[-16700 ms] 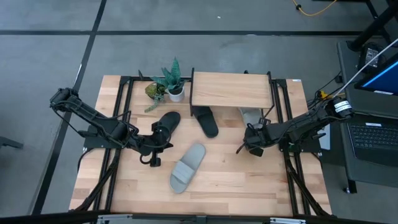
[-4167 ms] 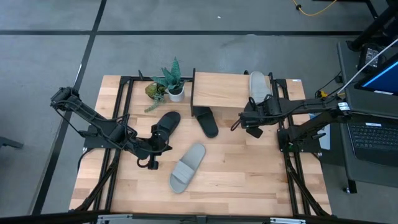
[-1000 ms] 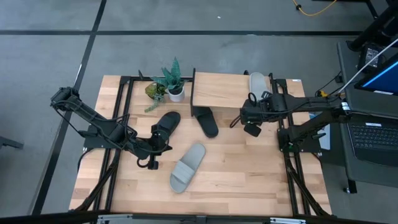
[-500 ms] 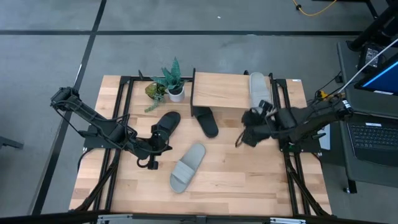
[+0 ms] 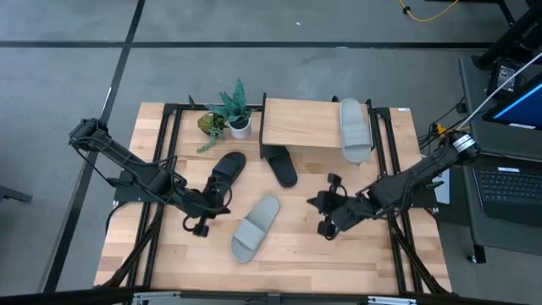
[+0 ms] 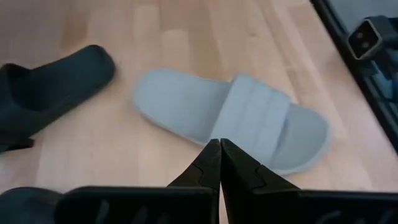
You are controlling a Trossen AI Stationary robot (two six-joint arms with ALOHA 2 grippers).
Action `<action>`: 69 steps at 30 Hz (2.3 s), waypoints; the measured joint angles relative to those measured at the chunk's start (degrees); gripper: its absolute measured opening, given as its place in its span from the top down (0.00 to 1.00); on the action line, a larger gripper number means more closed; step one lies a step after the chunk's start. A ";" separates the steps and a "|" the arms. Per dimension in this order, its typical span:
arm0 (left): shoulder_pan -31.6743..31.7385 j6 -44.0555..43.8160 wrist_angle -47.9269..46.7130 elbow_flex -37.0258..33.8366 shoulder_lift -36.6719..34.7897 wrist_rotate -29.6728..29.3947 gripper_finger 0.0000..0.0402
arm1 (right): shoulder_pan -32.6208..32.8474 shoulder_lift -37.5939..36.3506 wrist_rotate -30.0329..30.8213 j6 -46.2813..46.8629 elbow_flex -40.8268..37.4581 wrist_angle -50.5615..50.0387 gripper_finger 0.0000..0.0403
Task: Pick and place slides into the shelf
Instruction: Put the gray slipper on the shelf
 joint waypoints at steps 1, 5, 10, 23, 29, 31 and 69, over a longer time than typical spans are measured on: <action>-0.14 0.02 0.01 0.00 0.00 0.94 1.00 | 0.10 0.00 0.08 -1.51 -1.55 4.20 0.97; -0.28 0.02 0.93 0.00 0.00 10.54 1.00 | 0.16 0.00 0.25 -9.07 -7.35 18.10 0.99; -0.30 2.42 6.01 0.00 -0.02 14.87 1.00 | -0.40 0.00 0.06 -16.29 -11.92 29.70 0.97; -8.35 1.07 12.47 0.02 3.18 -2.99 1.00 | -3.91 0.01 -14.15 -26.65 -17.36 42.59 0.99; -14.02 -7.04 21.10 0.00 11.55 -5.95 1.00 | -5.83 0.02 -21.65 -24.88 -26.63 63.51 0.99; -15.59 -7.63 23.45 0.27 13.74 -6.32 1.00 | -5.16 0.02 -21.69 -23.53 -26.99 66.65 0.99; -21.09 -23.83 -14.60 26.97 38.62 -13.35 1.00 | 9.86 0.33 -6.67 -17.53 -22.87 63.61 0.98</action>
